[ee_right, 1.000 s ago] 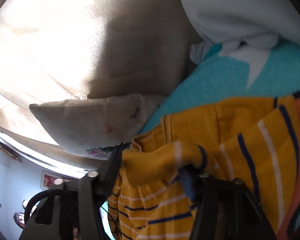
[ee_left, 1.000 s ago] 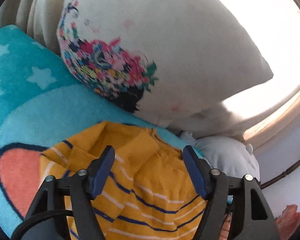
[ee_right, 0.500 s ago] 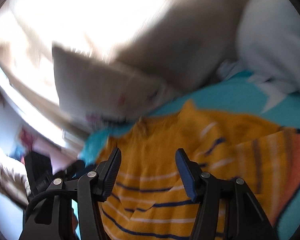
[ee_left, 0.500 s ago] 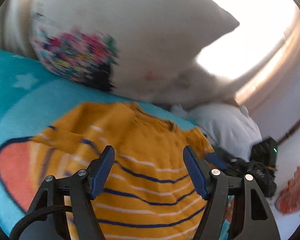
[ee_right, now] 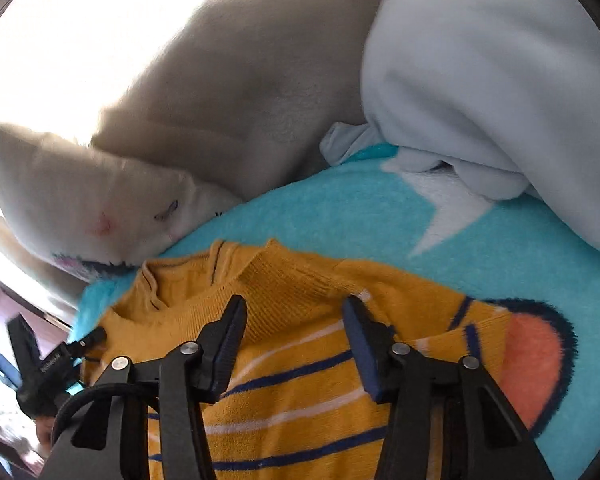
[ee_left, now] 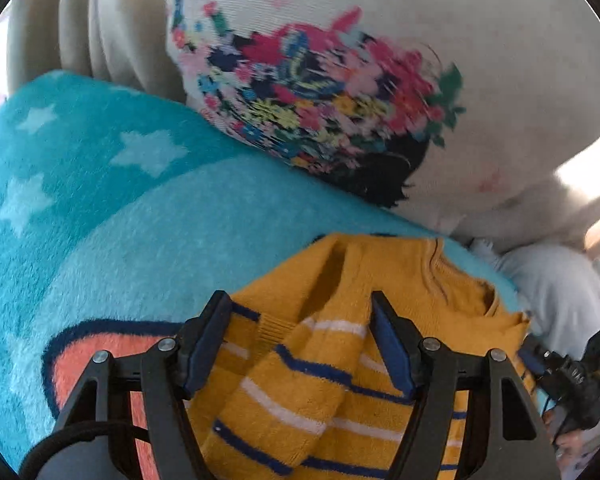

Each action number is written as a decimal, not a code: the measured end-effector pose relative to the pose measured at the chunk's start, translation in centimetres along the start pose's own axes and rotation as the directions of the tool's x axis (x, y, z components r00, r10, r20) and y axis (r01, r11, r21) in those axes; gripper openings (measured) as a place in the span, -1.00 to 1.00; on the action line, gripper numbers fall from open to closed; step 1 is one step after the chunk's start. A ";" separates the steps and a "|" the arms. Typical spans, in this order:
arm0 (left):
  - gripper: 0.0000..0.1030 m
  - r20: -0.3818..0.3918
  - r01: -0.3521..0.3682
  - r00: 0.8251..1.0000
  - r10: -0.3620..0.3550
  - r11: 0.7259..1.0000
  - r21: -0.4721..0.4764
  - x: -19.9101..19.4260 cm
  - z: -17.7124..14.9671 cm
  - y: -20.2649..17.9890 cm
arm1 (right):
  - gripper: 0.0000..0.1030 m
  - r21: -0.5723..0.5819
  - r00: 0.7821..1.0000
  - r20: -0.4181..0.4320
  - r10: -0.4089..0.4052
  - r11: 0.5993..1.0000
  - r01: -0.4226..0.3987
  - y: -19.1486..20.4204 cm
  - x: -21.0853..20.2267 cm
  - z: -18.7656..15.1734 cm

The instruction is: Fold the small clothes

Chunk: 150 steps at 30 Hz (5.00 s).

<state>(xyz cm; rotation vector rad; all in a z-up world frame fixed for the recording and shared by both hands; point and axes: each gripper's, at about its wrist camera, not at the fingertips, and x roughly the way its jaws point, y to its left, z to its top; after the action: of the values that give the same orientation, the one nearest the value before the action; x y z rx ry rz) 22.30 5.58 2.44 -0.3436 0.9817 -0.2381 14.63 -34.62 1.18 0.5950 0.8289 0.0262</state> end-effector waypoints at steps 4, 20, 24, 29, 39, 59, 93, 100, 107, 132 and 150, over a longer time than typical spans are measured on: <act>0.36 0.005 0.041 0.999 -0.041 0.999 -0.033 -1.8 0.2 1.0 | 0.10 -0.003 0.997 0.068 -0.022 1.000 0.022 -0.6 -3.3 0.2; 0.36 -0.005 -0.003 1.000 0.003 0.996 0.086 -8.1 -8.2 2.4 | 0.04 -0.158 0.997 -0.010 0.070 0.985 -0.071 -0.6 -9.7 -10.8; 0.37 0.005 -0.037 0.999 0.037 0.994 0.106 -7.2 -9.3 3.1 | 0.00 -0.102 0.999 0.052 0.017 0.995 -0.012 -2.8 -11.9 -11.9; 0.38 0.026 -0.046 0.999 0.043 0.988 0.144 -7.2 -10.0 2.6 | 0.01 -0.132 0.996 0.072 0.050 0.990 -0.040 -2.6 -14.0 -13.7; 0.40 0.029 -0.051 0.998 0.048 0.988 0.148 -7.0 -10.1 2.8 | -0.89 -0.226 1.000 0.020 0.005 0.974 0.000 -1.0 -12.3 -14.9; 0.44 0.029 0.032 0.999 -0.036 0.993 0.112 -11.2 -10.6 4.6 | -0.60 -0.380 0.997 0.080 -0.004 0.924 0.034 7.1 -15.6 -11.7; -0.44 -0.003 0.089 0.996 -0.091 0.968 0.233 -11.1 -14.7 6.1 | -0.85 -0.518 0.880 -0.474 0.032 0.798 -0.308 30.1 6.8 -16.2; -0.83 0.072 0.063 0.993 -0.094 0.933 0.354 -13.4 -12.1 4.5 | -0.89 -0.478 0.899 -0.411 0.151 0.804 -0.353 29.8 2.7 -13.6; -0.79 0.027 -0.045 0.999 0.038 0.943 0.331 -11.8 -12.0 5.6 | -0.57 -0.397 0.903 -0.368 0.220 0.841 -0.367 28.6 2.7 -11.9; -0.06 0.086 0.037 0.995 -0.042 0.998 0.055 -15.1 -13.3 9.3 | -0.18 -0.405 0.951 -0.287 0.114 0.886 -0.228 26.7 5.4 -10.3; 0.09 0.123 -0.062 0.991 0.054 0.996 0.064 -16.3 -14.2 7.4 | -0.11 -0.489 0.974 -0.212 0.085 0.853 -0.181 24.5 0.7 -12.0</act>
<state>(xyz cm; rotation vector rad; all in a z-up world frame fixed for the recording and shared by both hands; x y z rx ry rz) 1.89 15.56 4.88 -0.2640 0.8602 -0.1946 11.72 -8.08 6.88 0.1480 0.9130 0.4225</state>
